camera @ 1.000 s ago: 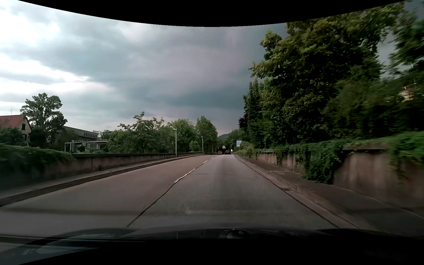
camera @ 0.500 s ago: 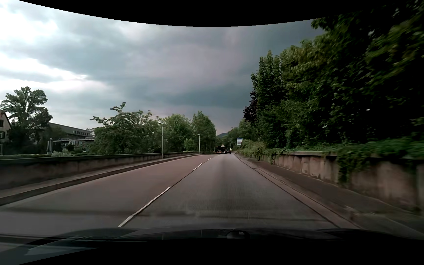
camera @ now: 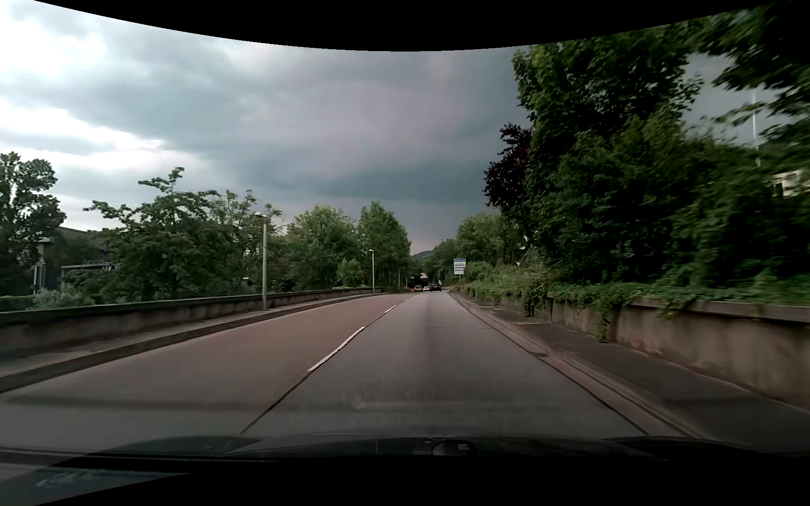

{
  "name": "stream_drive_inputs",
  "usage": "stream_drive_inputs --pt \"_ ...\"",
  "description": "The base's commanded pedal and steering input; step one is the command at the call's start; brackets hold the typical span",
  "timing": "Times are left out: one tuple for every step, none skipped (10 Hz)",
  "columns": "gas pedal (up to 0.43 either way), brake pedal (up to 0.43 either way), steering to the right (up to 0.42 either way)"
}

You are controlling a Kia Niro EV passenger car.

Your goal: Follow the waypoints while adhering to traffic rules and regulations

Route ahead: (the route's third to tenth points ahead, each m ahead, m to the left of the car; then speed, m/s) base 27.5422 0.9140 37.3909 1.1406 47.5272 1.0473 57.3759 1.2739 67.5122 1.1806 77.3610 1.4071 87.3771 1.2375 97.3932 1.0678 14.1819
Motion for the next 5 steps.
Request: stream_drive_inputs --pt "0.087 0.0 0.003" --pt "0.087 0.0 0.003" --pt "0.087 0.0 0.003" --pt "0.087 0.0 0.003" --pt "0.087 0.0 0.003"
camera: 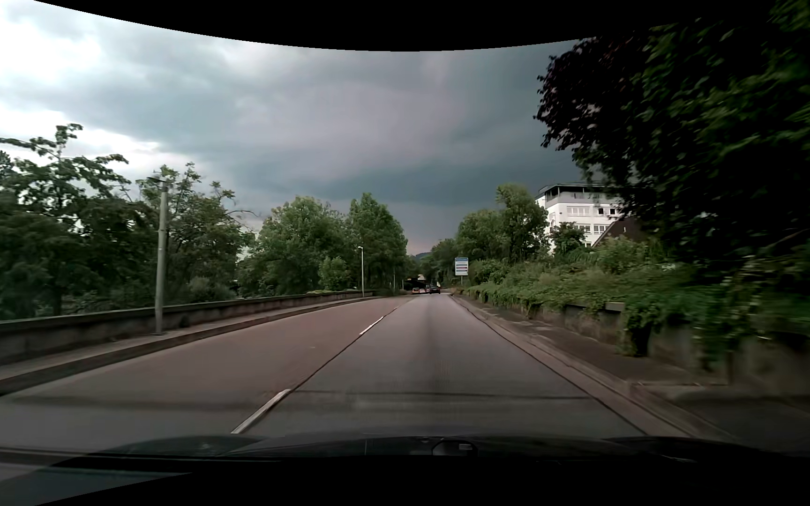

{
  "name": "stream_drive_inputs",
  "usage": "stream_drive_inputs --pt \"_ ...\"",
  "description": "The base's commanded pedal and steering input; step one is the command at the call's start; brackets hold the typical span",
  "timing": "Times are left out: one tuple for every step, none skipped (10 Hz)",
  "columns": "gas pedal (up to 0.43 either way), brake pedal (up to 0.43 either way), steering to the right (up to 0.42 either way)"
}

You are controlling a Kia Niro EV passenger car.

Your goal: Follow the waypoints while adhering to traffic rules and regulations

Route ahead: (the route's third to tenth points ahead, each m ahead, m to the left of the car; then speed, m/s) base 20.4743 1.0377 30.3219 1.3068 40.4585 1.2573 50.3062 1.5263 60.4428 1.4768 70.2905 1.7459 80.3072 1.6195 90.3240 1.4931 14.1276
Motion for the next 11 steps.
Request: stream_drive_inputs --pt "0.087 0.0 0.004" --pt "0.087 0.0 0.004" --pt "0.087 0.0 0.004" --pt "0.087 0.0 0.004" --pt "0.087 0.0 0.004" --pt "0.087 0.0 0.005" --pt "0.087 0.0 0.004" --pt "0.087 0.0 0.004" --pt "0.087 0.0 0.005" --pt "0.087 0.0 0.005" --pt "0.087 0.0 0.005"
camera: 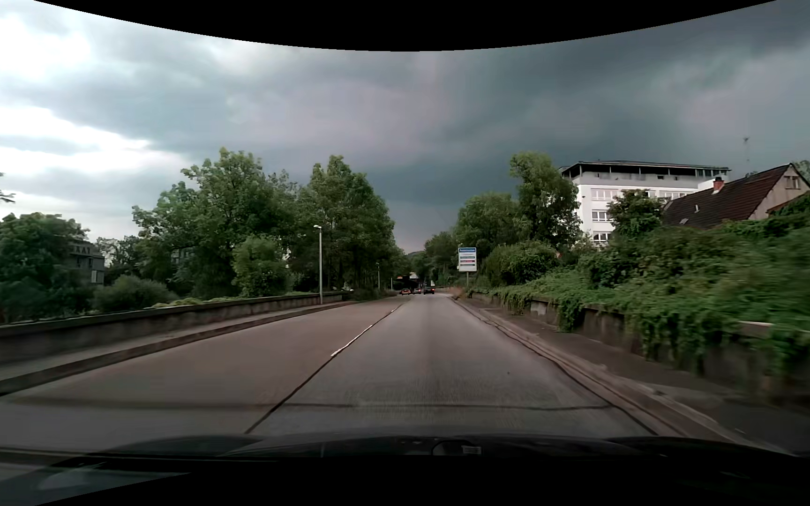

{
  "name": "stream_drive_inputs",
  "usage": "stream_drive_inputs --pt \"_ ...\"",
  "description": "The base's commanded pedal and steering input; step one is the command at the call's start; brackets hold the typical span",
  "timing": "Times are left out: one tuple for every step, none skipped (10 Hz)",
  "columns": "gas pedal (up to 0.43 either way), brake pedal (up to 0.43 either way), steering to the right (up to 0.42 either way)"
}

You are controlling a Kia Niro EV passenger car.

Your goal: Follow the waypoints while adhering to traffic rules and regulations

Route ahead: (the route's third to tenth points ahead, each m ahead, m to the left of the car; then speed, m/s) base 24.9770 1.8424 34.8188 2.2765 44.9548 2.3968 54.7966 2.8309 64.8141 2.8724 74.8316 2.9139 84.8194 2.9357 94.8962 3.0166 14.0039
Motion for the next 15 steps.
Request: stream_drive_inputs --pt "0.087 0.0 0.004" --pt "0.087 0.0 0.005" --pt "0.087 0.0 0.005" --pt "0.087 0.0 0.005" --pt "0.087 0.0 0.005" --pt "0.087 0.0 0.005" --pt "0.087 0.0 0.005" --pt "0.087 0.0 0.004" --pt "0.087 0.0 0.003" --pt "0.087 0.0 0.003" --pt "0.087 0.0 0.003" --pt "0.087 0.0 0.003" --pt "0.079 0.0 0.003" --pt "0.079 0.0 0.002" --pt "0.079 0.0 0.001"
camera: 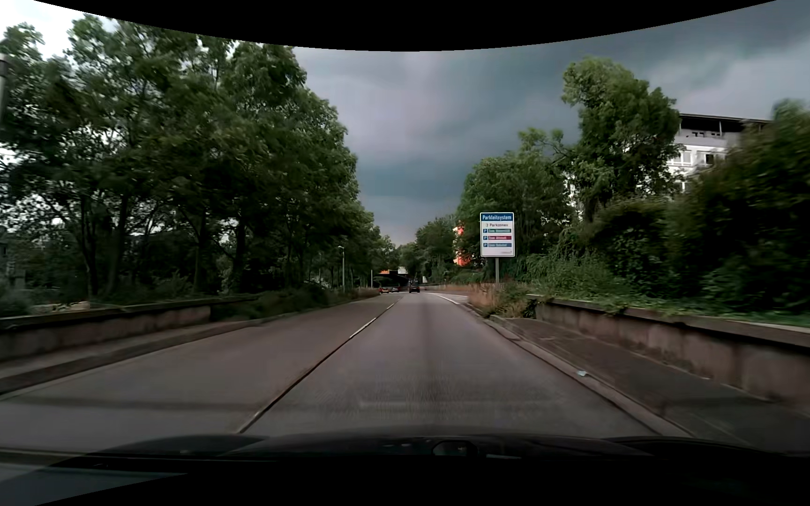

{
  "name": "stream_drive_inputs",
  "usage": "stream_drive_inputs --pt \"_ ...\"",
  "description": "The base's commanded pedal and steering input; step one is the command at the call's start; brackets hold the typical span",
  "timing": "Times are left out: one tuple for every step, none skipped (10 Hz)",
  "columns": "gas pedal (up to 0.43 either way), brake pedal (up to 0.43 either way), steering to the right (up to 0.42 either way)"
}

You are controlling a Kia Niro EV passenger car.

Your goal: Follow the waypoints while adhering to traffic rules and regulations

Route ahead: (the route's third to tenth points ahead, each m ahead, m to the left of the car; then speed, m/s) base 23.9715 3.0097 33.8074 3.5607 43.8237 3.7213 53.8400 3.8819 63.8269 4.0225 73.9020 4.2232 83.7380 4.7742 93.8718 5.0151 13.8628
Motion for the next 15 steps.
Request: stream_drive_inputs --pt "0.079 0.0 0.0" --pt "0.079 0.0 0.0" --pt "0.079 0.0 0.0" --pt "0.079 0.0 -0.001" --pt "0.079 0.0 -0.001" --pt "0.079 0.0 -0.001" --pt "0.079 0.0 -0.001" --pt "0.079 0.0 -0.001" --pt "0.079 0.0 -0.001" --pt "0.067 0.0 -0.001" --pt "0.067 0.0 -0.001" --pt "0.067 0.0 -0.001" --pt "0.067 0.0 -0.001" --pt "0.067 0.0 -0.001" --pt "0.067 0.0 -0.001"
